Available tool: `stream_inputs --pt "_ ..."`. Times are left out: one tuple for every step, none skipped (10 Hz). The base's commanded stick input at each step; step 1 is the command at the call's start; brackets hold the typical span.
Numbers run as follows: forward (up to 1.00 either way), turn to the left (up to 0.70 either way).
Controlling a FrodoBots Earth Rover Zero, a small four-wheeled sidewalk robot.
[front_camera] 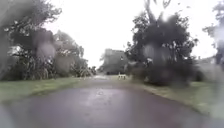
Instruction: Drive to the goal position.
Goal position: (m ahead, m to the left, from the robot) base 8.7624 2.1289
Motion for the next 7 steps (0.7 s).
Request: stream_inputs --pt "0.85 0.00" --pt "0.85 0.00" --pt "0.85 0.00" --pt "0.85 0.00" --pt "0.85 0.00" --pt "0.85 0.00" --pt "0.85 0.00"
